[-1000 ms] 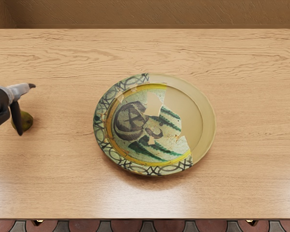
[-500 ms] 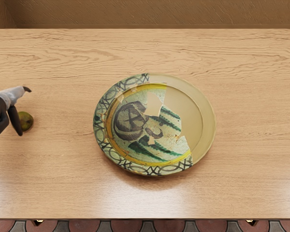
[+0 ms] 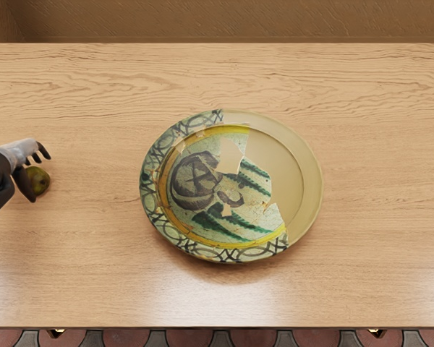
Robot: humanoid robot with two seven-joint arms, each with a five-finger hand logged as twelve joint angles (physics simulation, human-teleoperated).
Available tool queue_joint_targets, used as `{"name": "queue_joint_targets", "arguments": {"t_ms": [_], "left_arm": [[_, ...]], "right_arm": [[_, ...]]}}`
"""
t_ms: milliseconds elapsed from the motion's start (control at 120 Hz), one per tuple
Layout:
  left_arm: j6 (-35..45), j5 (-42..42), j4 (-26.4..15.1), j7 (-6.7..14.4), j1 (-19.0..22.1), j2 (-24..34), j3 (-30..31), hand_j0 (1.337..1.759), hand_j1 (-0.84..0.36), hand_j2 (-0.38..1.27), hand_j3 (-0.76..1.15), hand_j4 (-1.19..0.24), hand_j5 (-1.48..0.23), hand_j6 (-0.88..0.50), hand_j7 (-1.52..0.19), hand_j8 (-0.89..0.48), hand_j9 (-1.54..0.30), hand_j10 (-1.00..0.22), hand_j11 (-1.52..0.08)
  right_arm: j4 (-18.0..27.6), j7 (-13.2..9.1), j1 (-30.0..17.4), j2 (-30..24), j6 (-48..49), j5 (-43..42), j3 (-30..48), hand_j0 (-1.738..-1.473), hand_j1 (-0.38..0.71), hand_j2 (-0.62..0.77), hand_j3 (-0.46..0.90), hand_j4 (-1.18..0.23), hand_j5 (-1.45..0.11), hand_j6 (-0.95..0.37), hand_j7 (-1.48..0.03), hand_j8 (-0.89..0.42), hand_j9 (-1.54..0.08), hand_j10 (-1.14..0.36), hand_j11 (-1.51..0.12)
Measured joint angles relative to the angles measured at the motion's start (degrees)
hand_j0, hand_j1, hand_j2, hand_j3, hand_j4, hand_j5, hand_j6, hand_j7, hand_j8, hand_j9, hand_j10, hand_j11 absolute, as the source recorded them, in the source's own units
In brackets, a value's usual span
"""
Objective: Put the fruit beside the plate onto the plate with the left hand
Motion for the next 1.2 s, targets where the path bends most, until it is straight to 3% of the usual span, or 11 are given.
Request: {"name": "queue_joint_targets", "arguments": {"t_ms": [625,1200], "left_arm": [[-0.24,0.09,0.01,-0.01,1.18,-0.08,-0.05,1.657,-0.20,0.07,0.00,-0.49,-0.62,-0.48,-0.62,-0.41,-0.63,-0.48,-0.63],[-0.24,0.38,0.01,0.00,1.58,-0.13,-0.16,1.650,-0.20,0.07,0.00,-0.61,-0.73,-0.42,-0.76,-0.34,-0.78,-0.42,-0.80]], "right_arm": [[0.00,0.01,0.02,0.00,0.00,0.00,0.00,-1.658,-0.32,0.00,0.00,-0.02,-0.03,-0.02,-0.03,-0.02,-0.03,-0.02,-0.03],[0.00,-0.01,-0.01,0.00,0.00,0.00,-0.01,-1.658,-0.32,0.00,0.00,-0.02,-0.03,-0.02,-0.03,-0.02,-0.03,-0.02,-0.03]]}}
